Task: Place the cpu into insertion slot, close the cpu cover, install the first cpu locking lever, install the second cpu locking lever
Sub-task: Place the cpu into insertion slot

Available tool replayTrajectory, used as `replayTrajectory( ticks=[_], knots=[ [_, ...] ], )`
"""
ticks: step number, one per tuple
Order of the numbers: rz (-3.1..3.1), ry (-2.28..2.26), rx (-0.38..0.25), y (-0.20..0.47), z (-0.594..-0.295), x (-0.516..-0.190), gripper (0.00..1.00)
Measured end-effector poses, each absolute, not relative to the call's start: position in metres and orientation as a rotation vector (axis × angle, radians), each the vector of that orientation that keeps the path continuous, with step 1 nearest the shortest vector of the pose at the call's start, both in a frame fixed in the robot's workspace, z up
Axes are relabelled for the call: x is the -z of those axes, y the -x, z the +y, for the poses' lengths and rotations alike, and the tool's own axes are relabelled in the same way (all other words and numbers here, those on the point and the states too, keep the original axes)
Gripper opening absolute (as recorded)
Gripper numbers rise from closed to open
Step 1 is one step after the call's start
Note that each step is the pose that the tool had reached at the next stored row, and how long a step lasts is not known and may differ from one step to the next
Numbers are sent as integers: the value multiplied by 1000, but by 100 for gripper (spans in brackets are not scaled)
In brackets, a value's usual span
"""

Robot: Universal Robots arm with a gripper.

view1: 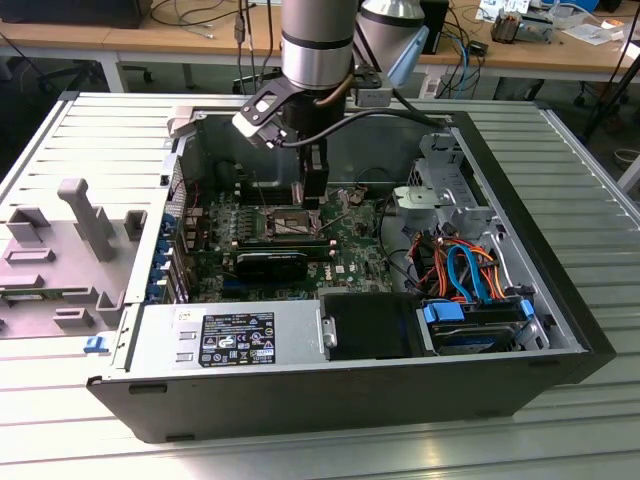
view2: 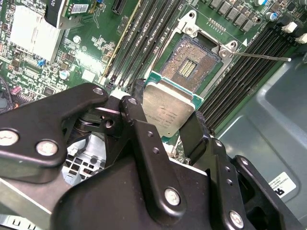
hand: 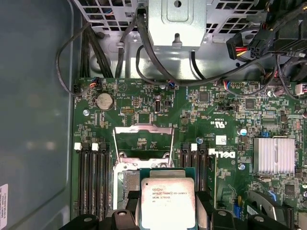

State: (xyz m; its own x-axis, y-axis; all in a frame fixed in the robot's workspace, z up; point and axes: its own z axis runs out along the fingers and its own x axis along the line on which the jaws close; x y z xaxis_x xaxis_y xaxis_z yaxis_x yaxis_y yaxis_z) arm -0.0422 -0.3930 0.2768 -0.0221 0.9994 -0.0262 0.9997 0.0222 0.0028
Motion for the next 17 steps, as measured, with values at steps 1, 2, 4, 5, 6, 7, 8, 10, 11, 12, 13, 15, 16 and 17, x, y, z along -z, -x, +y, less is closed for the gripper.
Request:
replayTrajectory(
  ticks=[1,2,4,5,6,7,8,10,11,12,13,15,16,17],
  knots=[
    [2231,-2182,26,42,-393,-277,54],
    [2231,-2182,26,43,-393,-277,54],
    [2231,-2182,26,43,-393,-277,54],
    [2231,-2182,25,43,-393,-277,54],
    [2231,-2182,25,44,-393,-277,54],
    [2231,-2182,25,44,-393,-277,54],
    [2231,-2182,26,44,-393,-277,54],
    [2231,-2182,26,45,-393,-277,54],
    [2231,-2182,26,45,-393,-277,54],
    [2231,-2182,25,45,-393,-277,54],
    [2231,-2182,25,45,-393,-277,54],
    [2231,-2182,25,46,-393,-277,54],
    [2231,-2182,25,46,-393,-277,54],
    [2231,-2182,26,46,-393,-277,54]
  ],
)
